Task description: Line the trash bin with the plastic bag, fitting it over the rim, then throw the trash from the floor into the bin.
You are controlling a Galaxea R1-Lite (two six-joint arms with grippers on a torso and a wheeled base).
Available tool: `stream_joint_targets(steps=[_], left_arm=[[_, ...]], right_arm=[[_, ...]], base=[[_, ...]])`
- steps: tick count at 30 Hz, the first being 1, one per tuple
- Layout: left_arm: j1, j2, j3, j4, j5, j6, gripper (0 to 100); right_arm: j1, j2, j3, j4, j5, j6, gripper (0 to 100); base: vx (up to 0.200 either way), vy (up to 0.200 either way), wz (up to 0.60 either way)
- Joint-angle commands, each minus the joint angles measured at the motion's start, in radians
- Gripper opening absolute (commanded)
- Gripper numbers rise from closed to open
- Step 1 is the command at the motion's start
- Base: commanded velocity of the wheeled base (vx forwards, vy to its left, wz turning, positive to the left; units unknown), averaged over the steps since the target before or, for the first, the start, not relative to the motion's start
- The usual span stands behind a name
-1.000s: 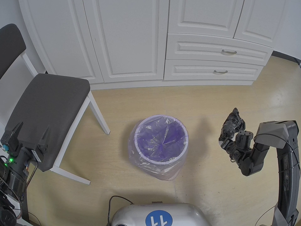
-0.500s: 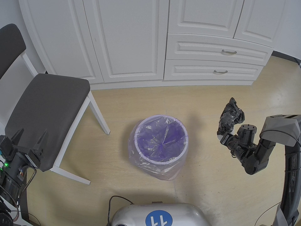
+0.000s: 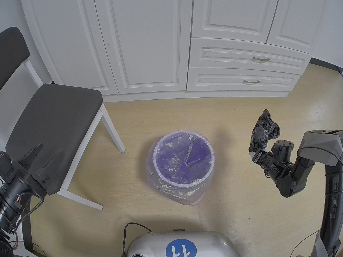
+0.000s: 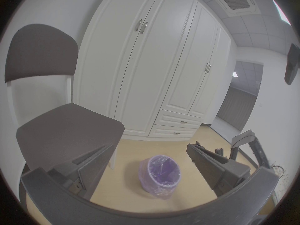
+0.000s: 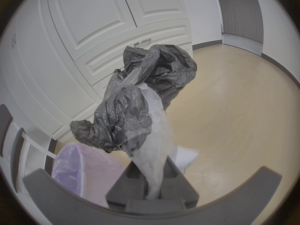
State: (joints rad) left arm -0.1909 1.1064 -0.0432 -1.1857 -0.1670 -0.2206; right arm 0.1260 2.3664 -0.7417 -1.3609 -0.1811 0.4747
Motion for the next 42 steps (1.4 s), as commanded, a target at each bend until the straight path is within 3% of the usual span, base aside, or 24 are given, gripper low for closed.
stream_joint_targets(steps=[1,9,16,19,27,30,33,38,42], left_arm=[[0.036,-0.007,-0.01,-0.002,-0.045,-0.039,100],[0.041,-0.007,-0.057,0.0,-0.072,-0.06,100],[0.143,-0.016,-0.098,0.0,-0.118,-0.082,100],[0.148,-0.014,-0.087,0.003,-0.155,-0.098,100],[0.148,0.01,-0.093,0.09,-0.155,-0.085,100],[0.148,0.012,-0.084,0.106,-0.149,-0.085,100],[0.149,0.004,-0.086,0.113,-0.149,-0.071,100],[0.194,0.013,-0.072,0.196,-0.149,0.13,100],[0.197,0.007,-0.072,0.219,-0.151,0.156,100]], right_arm=[[0.0,-0.001,-0.004,0.0,0.0,-0.001,0],[-0.043,-0.032,0.018,-0.001,0.0,-0.001,0],[-0.046,-0.03,0.019,-0.001,0.0,-0.001,0],[-0.034,-0.035,0.021,-0.001,-0.005,-0.002,0],[0.044,-0.104,0.059,-0.001,-0.02,-0.054,0],[0.103,-0.187,0.111,-0.003,-0.089,-0.131,0],[0.15,-0.259,0.133,0.006,-0.095,-0.157,0],[0.238,-0.366,0.094,0.055,-0.095,-0.334,0],[0.304,-0.435,0.062,0.155,-0.103,-0.409,0]], base=[[0.0,0.0,0.0],[0.0,0.0,0.0],[0.0,0.0,0.0],[0.0,0.0,0.0],[0.0,0.0,0.0],[0.0,0.0,0.0],[0.0,0.0,0.0],[0.0,0.0,0.0],[0.0,0.0,0.0]])
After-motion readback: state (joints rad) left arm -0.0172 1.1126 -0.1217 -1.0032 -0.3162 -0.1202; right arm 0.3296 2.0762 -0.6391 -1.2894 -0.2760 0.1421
